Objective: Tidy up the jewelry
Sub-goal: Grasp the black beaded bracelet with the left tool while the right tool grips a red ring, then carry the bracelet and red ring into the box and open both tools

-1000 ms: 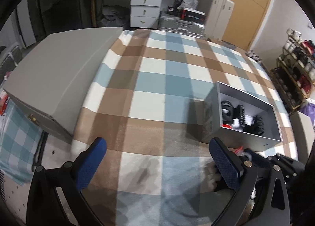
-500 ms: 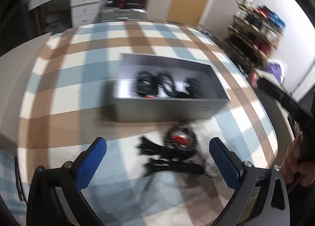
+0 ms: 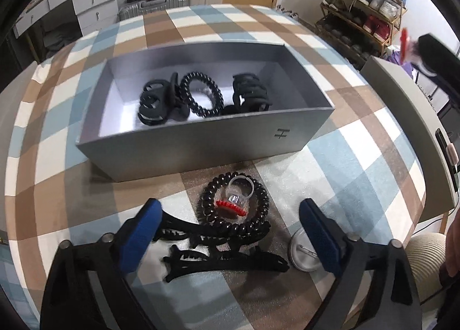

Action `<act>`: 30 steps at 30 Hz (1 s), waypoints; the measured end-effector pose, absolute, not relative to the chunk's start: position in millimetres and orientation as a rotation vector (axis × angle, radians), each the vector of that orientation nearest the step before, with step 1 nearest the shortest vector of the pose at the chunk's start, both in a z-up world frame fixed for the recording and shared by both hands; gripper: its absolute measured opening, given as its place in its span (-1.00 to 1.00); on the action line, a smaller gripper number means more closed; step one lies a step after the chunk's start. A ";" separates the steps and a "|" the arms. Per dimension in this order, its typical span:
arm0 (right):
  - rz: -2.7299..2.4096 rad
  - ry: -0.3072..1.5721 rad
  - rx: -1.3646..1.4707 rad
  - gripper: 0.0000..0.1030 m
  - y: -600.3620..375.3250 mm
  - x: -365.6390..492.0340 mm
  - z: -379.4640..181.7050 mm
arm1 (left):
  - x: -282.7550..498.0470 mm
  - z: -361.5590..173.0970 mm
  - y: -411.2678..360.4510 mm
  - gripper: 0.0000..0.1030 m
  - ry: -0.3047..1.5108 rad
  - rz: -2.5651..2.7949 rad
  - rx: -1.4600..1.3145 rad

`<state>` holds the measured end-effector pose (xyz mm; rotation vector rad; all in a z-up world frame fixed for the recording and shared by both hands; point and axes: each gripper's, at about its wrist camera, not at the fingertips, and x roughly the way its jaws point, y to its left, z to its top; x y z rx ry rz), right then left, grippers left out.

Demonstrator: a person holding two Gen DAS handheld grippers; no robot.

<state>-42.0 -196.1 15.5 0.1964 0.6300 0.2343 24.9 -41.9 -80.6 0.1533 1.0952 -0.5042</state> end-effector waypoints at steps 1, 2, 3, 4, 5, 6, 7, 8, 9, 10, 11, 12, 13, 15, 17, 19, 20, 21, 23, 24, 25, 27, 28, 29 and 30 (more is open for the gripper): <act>0.238 0.633 0.201 -0.67 -197.1 -41.5 14.7 | 24.8 -81.7 -42.7 0.66 1.097 -0.505 0.159; 0.240 0.636 0.205 -0.67 -197.6 -40.7 14.1 | 24.1 -81.7 -44.3 0.63 1.085 -0.502 0.174; 0.241 0.638 0.208 -0.67 -198.2 -40.1 13.6 | 23.3 -82.8 -46.2 0.57 1.082 -0.500 0.189; 0.243 0.640 0.211 -0.67 -198.9 -39.8 13.3 | 22.7 -84.2 -47.8 0.44 1.082 -0.498 0.202; 0.245 0.642 0.215 -0.67 -199.8 -39.8 13.0 | 22.8 -86.5 -49.6 0.33 1.091 -0.500 0.213; 0.245 0.642 0.217 -0.67 -200.6 -39.4 13.0 | 22.6 -88.7 -51.4 0.09 1.099 -0.503 0.221; 0.244 0.641 0.219 -0.67 -201.1 -39.9 13.3 | 21.6 -89.9 -52.9 -0.02 1.101 -0.504 0.232; 0.244 0.641 0.221 -0.67 -201.4 -40.2 13.5 | 20.1 -89.3 -54.1 -0.10 1.093 -0.505 0.247; 0.243 0.640 0.222 -0.67 -201.5 -41.0 14.0 | 19.3 -88.4 -55.8 -0.18 1.091 -0.507 0.256; 0.244 0.639 0.223 -0.67 -201.7 -40.9 14.3 | 17.9 -87.7 -56.7 -0.22 1.091 -0.518 0.259; 0.243 0.638 0.225 -0.67 -201.9 -40.9 14.5 | 17.0 -87.1 -56.5 -0.23 1.090 -0.522 0.257; 0.243 0.639 0.226 -0.67 -202.0 -40.9 14.5 | 15.5 -84.7 -56.1 -0.27 1.081 -0.523 0.257; 0.242 0.640 0.227 -0.67 -202.1 -40.5 14.2 | 15.3 -83.3 -55.9 -0.29 1.076 -0.525 0.257; 0.240 0.641 0.229 -0.67 -202.5 -40.1 13.8 | 14.1 -78.1 -54.4 -0.31 1.059 -0.532 0.250; 0.237 0.644 0.232 -0.67 -202.7 -40.0 12.9 | 12.6 -71.8 -51.6 -0.31 1.040 -0.536 0.234; 0.235 0.648 0.235 -0.67 -203.0 -39.5 12.2 | 10.2 -64.0 -47.8 -0.32 1.019 -0.547 0.208; 0.234 0.649 0.235 -0.67 -202.9 -39.4 11.9 | 9.1 -61.0 -46.8 -0.32 1.009 -0.554 0.199; 0.233 0.651 0.237 -0.67 -202.9 -39.2 11.3 | 7.0 -56.6 -45.5 -0.32 0.993 -0.560 0.192; 0.235 0.654 0.243 -0.67 -203.2 -37.9 10.0 | 2.9 -45.4 -42.1 -0.32 0.950 -0.575 0.171; 0.235 0.655 0.246 -0.67 -203.3 -37.3 9.5 | 1.3 -41.3 -40.5 -0.32 0.933 -0.583 0.161; 0.238 0.656 0.250 -0.67 -203.5 -36.6 9.0 | -0.3 -36.2 -38.8 -0.32 0.913 -0.589 0.150; 0.245 0.655 0.258 -0.67 -203.5 -35.3 8.7 | -1.4 -26.6 -35.5 -0.32 0.880 -0.590 0.140; 0.251 0.654 0.263 -0.67 -203.2 -34.6 8.4 | -0.5 -21.2 -32.6 -0.32 0.861 -0.588 0.127; 0.261 0.655 0.267 -0.67 -202.4 -33.1 7.9 | 1.3 -18.3 -29.9 -0.32 0.850 -0.589 0.114; 0.274 0.655 0.266 -0.67 -200.3 -30.3 7.4 | 4.2 -14.7 -26.5 -0.32 0.837 -0.582 0.097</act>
